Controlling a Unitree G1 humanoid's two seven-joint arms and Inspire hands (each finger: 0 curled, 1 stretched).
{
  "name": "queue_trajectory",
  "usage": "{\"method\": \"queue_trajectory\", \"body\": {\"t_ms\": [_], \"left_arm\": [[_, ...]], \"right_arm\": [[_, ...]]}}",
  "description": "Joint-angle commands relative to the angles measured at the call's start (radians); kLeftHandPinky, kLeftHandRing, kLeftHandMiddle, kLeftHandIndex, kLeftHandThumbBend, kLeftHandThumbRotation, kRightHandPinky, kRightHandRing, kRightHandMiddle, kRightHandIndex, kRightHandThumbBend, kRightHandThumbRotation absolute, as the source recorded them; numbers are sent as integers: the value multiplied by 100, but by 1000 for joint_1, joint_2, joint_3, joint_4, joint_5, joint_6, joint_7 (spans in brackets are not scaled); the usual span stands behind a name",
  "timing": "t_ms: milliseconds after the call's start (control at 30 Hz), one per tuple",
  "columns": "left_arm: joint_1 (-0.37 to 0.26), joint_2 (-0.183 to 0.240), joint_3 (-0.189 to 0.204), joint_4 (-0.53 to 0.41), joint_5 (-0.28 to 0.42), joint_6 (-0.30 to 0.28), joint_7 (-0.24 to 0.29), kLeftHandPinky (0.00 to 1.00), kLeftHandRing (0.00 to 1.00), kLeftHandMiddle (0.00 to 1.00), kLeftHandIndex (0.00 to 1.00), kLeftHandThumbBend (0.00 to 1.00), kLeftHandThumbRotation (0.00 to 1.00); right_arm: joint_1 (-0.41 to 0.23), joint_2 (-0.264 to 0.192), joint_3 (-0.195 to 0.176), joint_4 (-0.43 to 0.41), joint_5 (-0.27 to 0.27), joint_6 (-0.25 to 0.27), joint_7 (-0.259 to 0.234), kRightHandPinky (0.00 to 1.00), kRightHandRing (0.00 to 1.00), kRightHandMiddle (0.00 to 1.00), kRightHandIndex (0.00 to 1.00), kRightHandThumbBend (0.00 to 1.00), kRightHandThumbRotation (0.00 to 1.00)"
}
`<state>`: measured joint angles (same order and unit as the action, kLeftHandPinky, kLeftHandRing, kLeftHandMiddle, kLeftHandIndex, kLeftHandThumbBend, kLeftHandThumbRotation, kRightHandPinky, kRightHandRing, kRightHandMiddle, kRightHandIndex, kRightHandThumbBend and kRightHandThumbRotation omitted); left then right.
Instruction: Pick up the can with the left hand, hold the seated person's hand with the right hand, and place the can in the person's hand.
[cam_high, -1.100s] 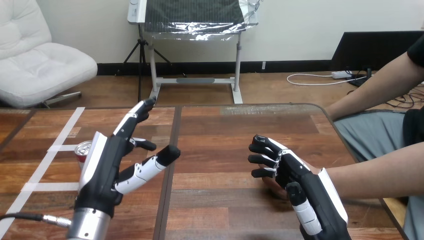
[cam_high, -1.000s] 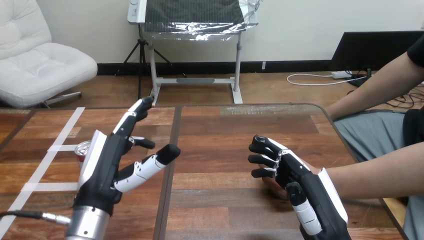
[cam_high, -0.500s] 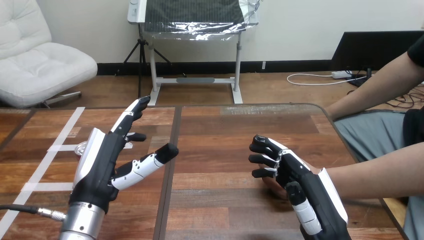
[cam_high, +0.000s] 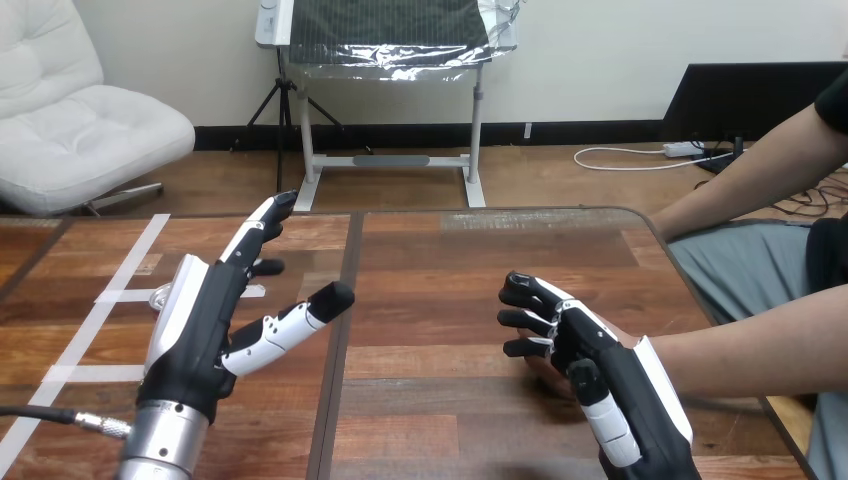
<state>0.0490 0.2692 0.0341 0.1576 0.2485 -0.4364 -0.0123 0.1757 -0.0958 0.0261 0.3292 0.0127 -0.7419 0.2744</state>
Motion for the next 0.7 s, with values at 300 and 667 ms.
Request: {"method": "queue_trajectory", "body": {"t_ms": [300,667], "left_arm": [[-116,31,8,-19,41,3,23,83,92,93,92,86,78],[-139,63,9,-22,138,35,56,98,97,98,97,89,81]], "right_arm": [[-64,-2,11,-169,10,109,-9,70,81,84,84,100,96],[-43,0,19,-285,-19,197,-25,71,81,84,85,99,95]]}}
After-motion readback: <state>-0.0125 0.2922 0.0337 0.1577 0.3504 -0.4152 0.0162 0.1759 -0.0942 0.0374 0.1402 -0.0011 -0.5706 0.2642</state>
